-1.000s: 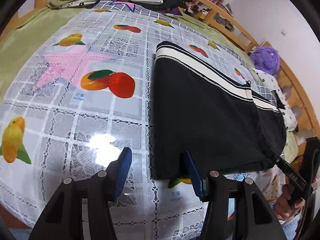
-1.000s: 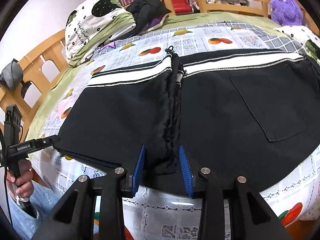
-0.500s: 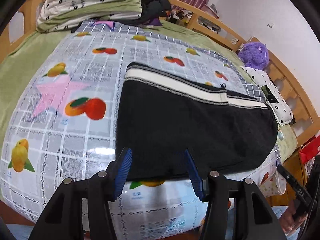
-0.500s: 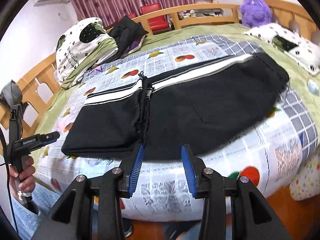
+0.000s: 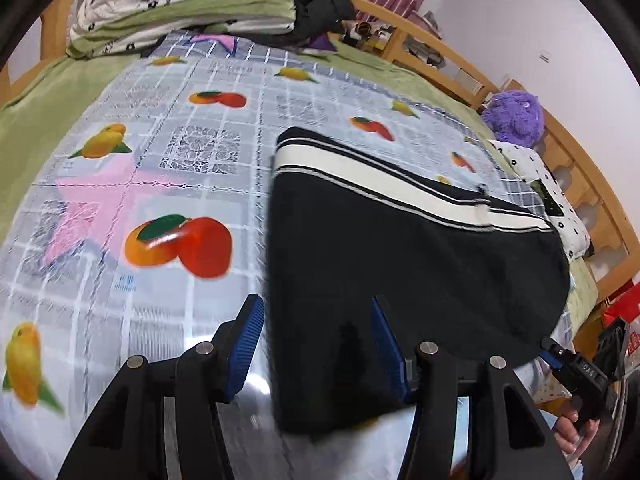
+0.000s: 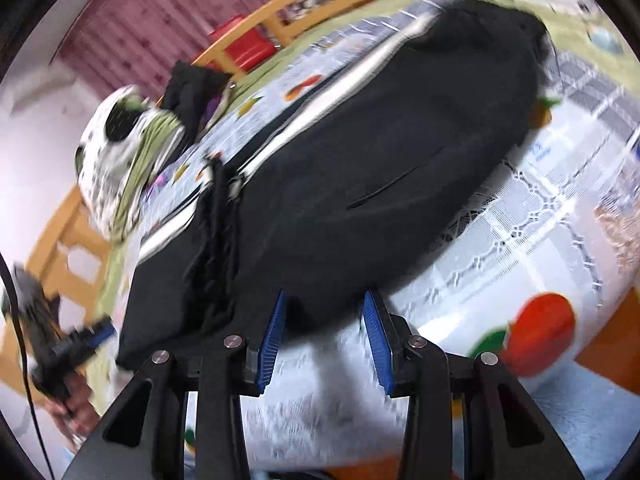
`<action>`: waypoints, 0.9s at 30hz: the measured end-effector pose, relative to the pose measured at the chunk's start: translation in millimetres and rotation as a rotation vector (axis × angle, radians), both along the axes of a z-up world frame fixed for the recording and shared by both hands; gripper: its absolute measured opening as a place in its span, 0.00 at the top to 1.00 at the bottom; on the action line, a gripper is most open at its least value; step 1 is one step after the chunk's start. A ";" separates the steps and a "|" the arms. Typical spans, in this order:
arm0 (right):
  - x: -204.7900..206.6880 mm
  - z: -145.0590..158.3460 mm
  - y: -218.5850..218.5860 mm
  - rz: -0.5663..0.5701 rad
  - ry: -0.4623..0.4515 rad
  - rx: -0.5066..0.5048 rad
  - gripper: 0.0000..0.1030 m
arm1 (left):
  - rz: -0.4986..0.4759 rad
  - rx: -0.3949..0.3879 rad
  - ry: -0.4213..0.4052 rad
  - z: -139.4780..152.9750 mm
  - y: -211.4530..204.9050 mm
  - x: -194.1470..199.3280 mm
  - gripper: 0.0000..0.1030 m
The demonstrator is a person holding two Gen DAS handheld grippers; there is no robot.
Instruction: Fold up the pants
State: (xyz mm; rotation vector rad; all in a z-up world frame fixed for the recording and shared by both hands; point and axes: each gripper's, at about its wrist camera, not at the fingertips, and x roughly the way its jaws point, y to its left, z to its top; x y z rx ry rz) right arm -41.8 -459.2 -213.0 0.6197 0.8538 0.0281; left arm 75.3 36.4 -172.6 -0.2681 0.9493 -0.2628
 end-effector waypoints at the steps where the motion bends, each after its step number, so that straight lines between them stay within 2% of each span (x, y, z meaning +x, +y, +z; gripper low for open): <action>1: 5.9 -3.9 -3.2 -0.007 0.000 0.029 0.61 | -0.001 -0.010 0.011 -5.8 2.5 9.8 0.49; 5: 27.9 -9.7 -7.9 -0.013 -0.019 0.100 0.61 | -0.017 -0.101 0.077 -29.8 7.6 50.6 0.52; 7: 36.1 -10.6 -7.0 -0.020 -0.025 0.119 0.61 | -0.033 -0.133 0.077 -33.7 4.9 64.1 0.66; 8: 41.2 -10.3 -5.1 -0.023 -0.023 0.117 0.65 | -0.041 -0.137 0.089 -35.2 2.5 69.6 0.68; 10: 47.8 -8.4 1.4 -0.027 -0.012 0.078 0.74 | -0.054 -0.157 0.086 -34.9 1.2 75.5 0.88; 11: 50.0 -4.1 7.0 -0.029 -0.017 0.045 0.82 | -0.050 -0.181 0.075 -31.6 3.5 77.8 0.89; 15: 54.6 23.7 30.4 -0.023 -0.066 -0.039 0.86 | -0.043 -0.238 0.022 -5.7 21.7 81.6 0.90; 18: 61.9 40.0 47.8 0.012 -0.089 -0.001 0.86 | -0.016 -0.212 -0.031 16.6 46.5 78.0 0.90; 21: 69.3 40.5 78.5 0.094 -0.089 0.043 0.86 | 0.043 -0.166 -0.039 28.1 83.4 72.3 0.90; 24: 70.7 29.7 121.0 0.184 -0.071 0.028 0.86 | 0.079 -0.096 -0.024 26.2 103.0 68.4 0.90; 27: 70.0 13.5 145.5 0.212 -0.039 0.009 0.85 | 0.124 -0.024 0.010 16.2 112.2 60.3 0.87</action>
